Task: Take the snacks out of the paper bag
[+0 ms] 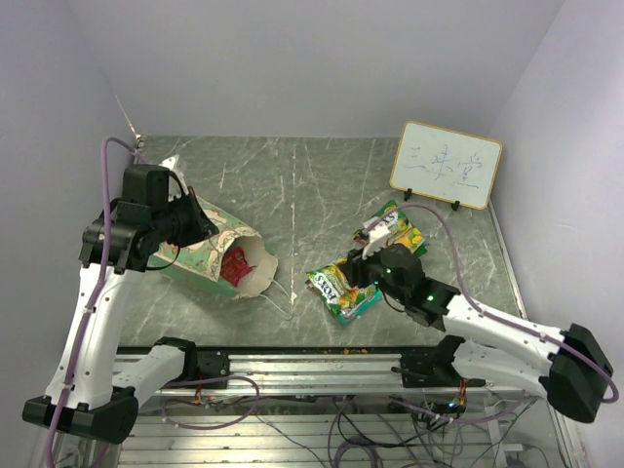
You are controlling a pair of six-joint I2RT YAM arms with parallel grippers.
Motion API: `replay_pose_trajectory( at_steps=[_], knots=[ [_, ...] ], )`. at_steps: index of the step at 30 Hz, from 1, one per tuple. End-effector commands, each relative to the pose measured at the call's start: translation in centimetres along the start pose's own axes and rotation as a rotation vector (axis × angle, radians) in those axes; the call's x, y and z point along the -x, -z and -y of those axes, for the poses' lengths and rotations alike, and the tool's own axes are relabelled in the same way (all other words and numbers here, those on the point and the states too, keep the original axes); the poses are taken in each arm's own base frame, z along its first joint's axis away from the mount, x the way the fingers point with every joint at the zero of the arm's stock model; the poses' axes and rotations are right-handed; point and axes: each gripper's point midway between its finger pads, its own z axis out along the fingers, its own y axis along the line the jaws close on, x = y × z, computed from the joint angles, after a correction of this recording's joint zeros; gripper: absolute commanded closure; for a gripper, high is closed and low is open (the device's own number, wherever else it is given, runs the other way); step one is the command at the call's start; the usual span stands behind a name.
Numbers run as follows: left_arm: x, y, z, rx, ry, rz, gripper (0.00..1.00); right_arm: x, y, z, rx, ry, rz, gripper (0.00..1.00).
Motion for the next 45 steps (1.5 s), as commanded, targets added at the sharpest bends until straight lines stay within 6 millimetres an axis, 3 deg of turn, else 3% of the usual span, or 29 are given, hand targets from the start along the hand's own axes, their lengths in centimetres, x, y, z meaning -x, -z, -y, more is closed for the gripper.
replay_pose_trajectory(
  at_steps=[1, 4, 9, 14, 17, 23, 27, 30, 37, 45],
  knots=[
    [0.7, 1.1, 1.0, -0.046, -0.025, 0.027, 0.93, 2.8, -1.4, -6.9, 0.295, 0.267, 0.113, 0.57],
    [0.4, 1.3, 1.0, -0.050, -0.031, 0.021, 0.93, 3.3, -2.5, -11.7, 0.448, 0.441, 0.201, 0.53],
    [0.0, 1.9, 0.8, -0.038, -0.034, 0.006, 0.93, 3.9, -5.3, -17.3, 0.584, 0.736, 0.369, 0.50],
    [0.2, 2.5, 0.8, -0.029, -0.033, 0.005, 0.93, 5.8, -8.9, -20.2, 0.597, 1.030, 0.532, 0.42],
    [0.3, 2.6, 1.0, -0.033, -0.033, 0.004, 0.93, 5.5, -11.5, -21.7, 0.641, 1.164, 0.544, 0.41],
    [0.5, 3.0, 1.3, -0.031, -0.040, -0.010, 0.93, 5.6, -15.7, -22.2, 0.608, 1.305, 0.604, 0.31],
    [0.4, 3.3, 1.4, -0.035, -0.054, -0.029, 0.93, 5.4, -18.1, -22.6, 0.613, 1.370, 0.612, 0.30],
    [0.0, 3.5, 1.6, -0.049, -0.054, -0.044, 0.93, 3.7, -20.2, -22.5, 0.598, 1.434, 0.597, 0.30],
    [-1.2, 3.3, 2.2, -0.097, -0.045, -0.090, 0.93, 2.3, -23.5, -22.2, 0.562, 1.565, 0.562, 0.30],
    [-1.8, 3.3, 2.3, -0.115, -0.071, -0.128, 0.93, 2.4, -26.3, -22.0, 0.502, 1.604, 0.559, 0.30]
  ],
)
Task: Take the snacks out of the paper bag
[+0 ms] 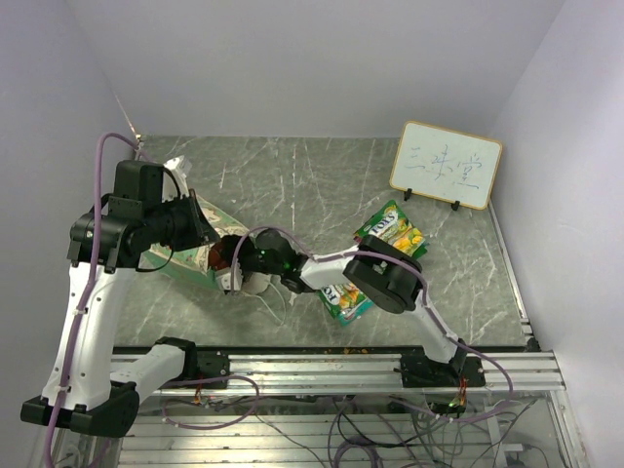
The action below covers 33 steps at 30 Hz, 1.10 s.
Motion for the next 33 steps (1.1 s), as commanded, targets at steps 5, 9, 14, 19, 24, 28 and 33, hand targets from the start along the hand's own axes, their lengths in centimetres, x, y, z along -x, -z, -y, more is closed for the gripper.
replay_pose_trajectory(
  at_steps=[5, 9, 14, 19, 24, 28, 33],
  knots=[
    [-0.8, 0.3, 0.8, -0.061, -0.025, -0.039, 0.93, -3.0, -2.6, 0.3, -0.048, 0.051, -0.059, 0.31],
    [-1.2, 0.4, 0.5, -0.046, -0.022, -0.049, 0.93, -4.3, -3.5, 0.6, -0.089, 0.037, -0.078, 0.35],
    [-1.5, 0.5, -0.2, -0.009, -0.011, -0.049, 0.93, -4.8, -3.4, 1.8, -0.126, 0.001, -0.072, 0.55],
    [-1.8, 0.2, -1.1, 0.037, 0.010, -0.057, 0.93, -5.2, -2.9, 3.5, -0.170, -0.024, -0.071, 0.79],
    [-1.7, -0.1, -2.1, 0.094, 0.036, -0.047, 0.93, -4.2, -1.6, 5.2, -0.192, -0.070, -0.037, 0.96],
    [-1.4, -0.5, -2.7, 0.133, 0.068, -0.029, 0.93, -2.0, 0.2, 6.2, -0.207, -0.130, 0.018, 1.00],
    [-0.7, -1.1, -2.6, 0.127, 0.095, -0.005, 0.93, 1.4, 2.4, 5.6, -0.182, -0.202, 0.071, 1.00]
  ],
)
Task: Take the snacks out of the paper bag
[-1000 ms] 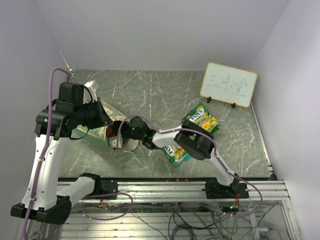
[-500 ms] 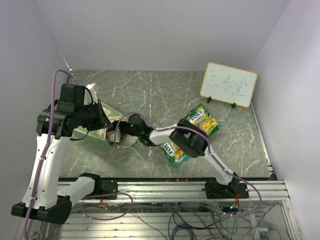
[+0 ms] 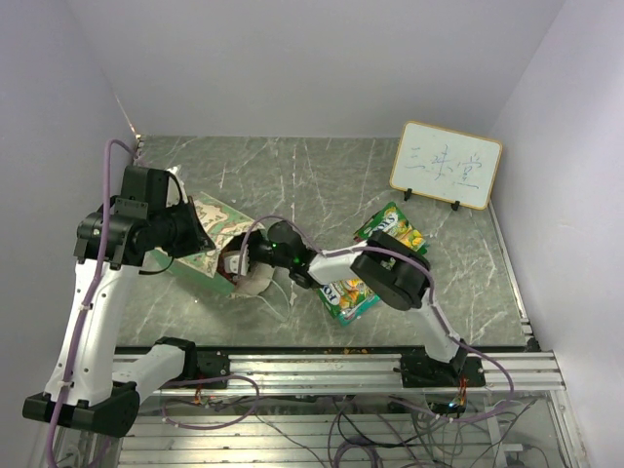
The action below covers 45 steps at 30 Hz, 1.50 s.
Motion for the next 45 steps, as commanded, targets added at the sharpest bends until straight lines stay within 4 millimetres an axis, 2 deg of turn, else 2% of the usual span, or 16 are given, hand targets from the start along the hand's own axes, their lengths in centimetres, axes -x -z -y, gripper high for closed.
replay_pose_trajectory(
  at_steps=[1, 6, 9, 10, 12, 17, 18, 21, 23, 27, 32, 35, 38, 40, 42, 45],
  knots=[
    [1.0, -0.4, 0.1, 0.002, 0.039, 0.047, 0.93, 5.0, 2.1, 2.8, -0.067, -0.057, 0.104, 1.00],
    [2.3, -0.8, 1.1, -0.031, 0.057, 0.074, 0.93, 6.5, 4.4, 0.8, -0.032, -0.098, 0.087, 1.00],
    [2.7, -0.9, 1.4, -0.037, 0.062, 0.078, 0.93, 7.2, 6.0, 1.1, -0.043, -0.129, 0.078, 1.00],
    [2.9, -1.0, 1.5, -0.039, 0.063, 0.081, 0.93, 6.8, 6.9, -0.1, -0.018, -0.137, 0.057, 1.00],
    [3.1, -1.0, 1.7, -0.049, 0.066, 0.085, 0.93, 6.5, 7.8, -1.3, 0.007, -0.148, 0.031, 1.00],
    [3.7, -1.2, 2.4, -0.078, 0.072, 0.087, 0.93, 6.0, 9.4, -2.4, -0.004, -0.258, -0.038, 0.97],
    [3.8, -1.2, 2.6, -0.084, 0.073, 0.088, 0.93, 6.1, 9.6, -2.3, -0.019, -0.318, -0.047, 0.91],
    [4.0, -1.4, 2.8, -0.092, 0.075, 0.090, 0.93, 6.5, 10.4, -2.2, -0.058, -0.542, -0.063, 0.62],
    [4.2, -1.4, 2.9, -0.097, 0.074, 0.095, 0.93, 7.0, 11.1, -2.5, -0.067, -0.708, -0.075, 0.56],
    [4.3, -1.7, 2.9, -0.099, 0.070, 0.097, 0.93, 8.5, 12.8, -3.6, -0.047, -1.014, -0.092, 0.52],
    [4.5, -1.8, 3.0, -0.105, 0.064, 0.105, 0.93, 10.7, 14.2, -3.5, -0.067, -1.432, -0.098, 0.45],
    [4.7, -1.8, 3.1, -0.108, 0.063, 0.110, 0.93, 11.4, 13.4, -3.3, -0.094, -1.701, -0.119, 0.43],
    [4.7, -2.0, 3.3, -0.116, 0.065, 0.105, 0.93, 11.2, 12.3, -4.2, -0.138, -1.974, -0.179, 0.43],
    [4.8, -2.1, 3.4, -0.122, 0.064, 0.100, 0.93, 11.7, 11.6, -4.0, -0.150, -2.127, -0.137, 0.43],
    [4.8, -2.2, 3.5, -0.123, 0.062, 0.093, 0.93, 11.5, 11.0, -4.0, -0.180, -2.218, -0.139, 0.43],
    [4.6, -2.2, 3.5, -0.126, 0.058, 0.084, 0.93, 9.8, 10.4, -4.9, -0.275, -2.287, -0.247, 0.43]
  ],
)
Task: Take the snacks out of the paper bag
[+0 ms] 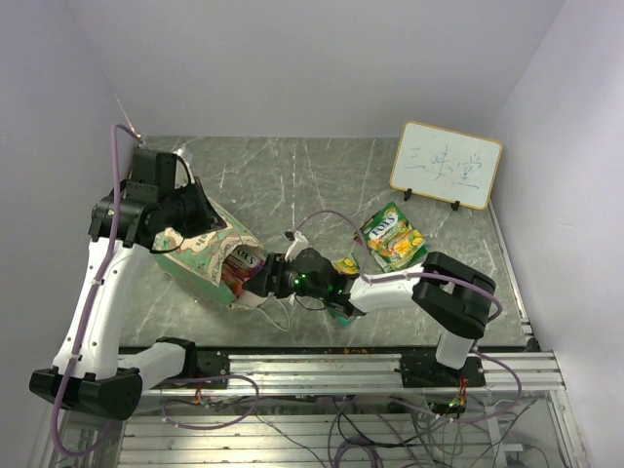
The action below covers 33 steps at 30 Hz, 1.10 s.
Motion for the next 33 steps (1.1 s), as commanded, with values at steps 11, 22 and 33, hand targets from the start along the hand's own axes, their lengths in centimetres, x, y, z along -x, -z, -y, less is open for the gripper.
replay_pose_trajectory(
  at_steps=[11, 22, 33],
  knots=[
    [0.7, 0.4, 1.5, -0.071, -0.007, 0.029, 0.93, 2.1, -4.5, 2.2, -0.241, -0.365, 0.125, 0.43],
    [0.5, 0.7, 1.2, -0.063, -0.020, 0.040, 0.93, 1.4, -3.3, 3.3, -0.314, -0.336, 0.135, 0.37],
    [0.3, 1.2, 1.3, -0.070, -0.030, 0.030, 0.93, 1.5, -6.0, 3.2, -0.272, -0.426, 0.191, 0.40]
  ],
)
